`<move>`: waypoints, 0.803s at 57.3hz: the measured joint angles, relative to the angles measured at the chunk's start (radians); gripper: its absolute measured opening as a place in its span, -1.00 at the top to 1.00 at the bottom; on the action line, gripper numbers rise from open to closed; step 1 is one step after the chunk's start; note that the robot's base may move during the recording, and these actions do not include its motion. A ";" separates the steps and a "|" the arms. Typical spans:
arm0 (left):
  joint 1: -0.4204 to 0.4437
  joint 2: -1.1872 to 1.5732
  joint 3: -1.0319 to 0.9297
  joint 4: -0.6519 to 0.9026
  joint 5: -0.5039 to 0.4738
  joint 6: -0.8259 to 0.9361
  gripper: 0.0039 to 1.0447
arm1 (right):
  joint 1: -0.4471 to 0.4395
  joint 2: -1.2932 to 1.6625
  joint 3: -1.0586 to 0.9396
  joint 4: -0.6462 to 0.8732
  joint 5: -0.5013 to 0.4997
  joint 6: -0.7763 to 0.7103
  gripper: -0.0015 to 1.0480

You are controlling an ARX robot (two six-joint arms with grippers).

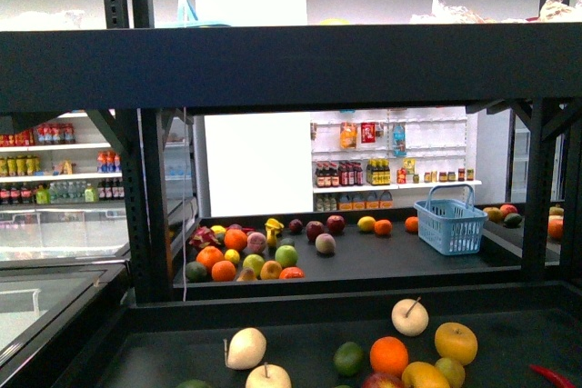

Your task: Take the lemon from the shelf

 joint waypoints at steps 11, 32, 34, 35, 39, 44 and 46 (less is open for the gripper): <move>0.007 0.016 -0.019 0.039 0.000 -0.016 0.82 | 0.000 0.000 0.000 0.000 0.000 0.000 -0.86; 0.012 0.015 -0.021 0.045 0.023 -0.012 -0.39 | 0.000 0.000 0.000 0.000 0.000 0.000 -0.86; 0.020 0.008 -0.031 0.045 0.042 0.002 -0.56 | 0.000 0.000 0.000 0.000 0.000 0.000 -0.86; 0.023 0.006 -0.036 0.045 0.046 0.004 -0.58 | 0.000 0.000 0.000 0.000 0.000 0.000 -0.86; 0.052 -0.038 -0.086 0.019 0.074 0.055 -0.88 | 0.000 0.000 0.000 0.000 0.000 0.000 -0.86; 0.075 -0.082 -0.113 -0.010 0.078 0.084 -0.85 | 0.000 0.000 0.000 0.000 0.000 0.000 -0.86; 0.080 -0.095 -0.124 -0.018 0.082 0.094 -0.85 | 0.000 0.000 0.000 0.000 0.000 0.000 -0.86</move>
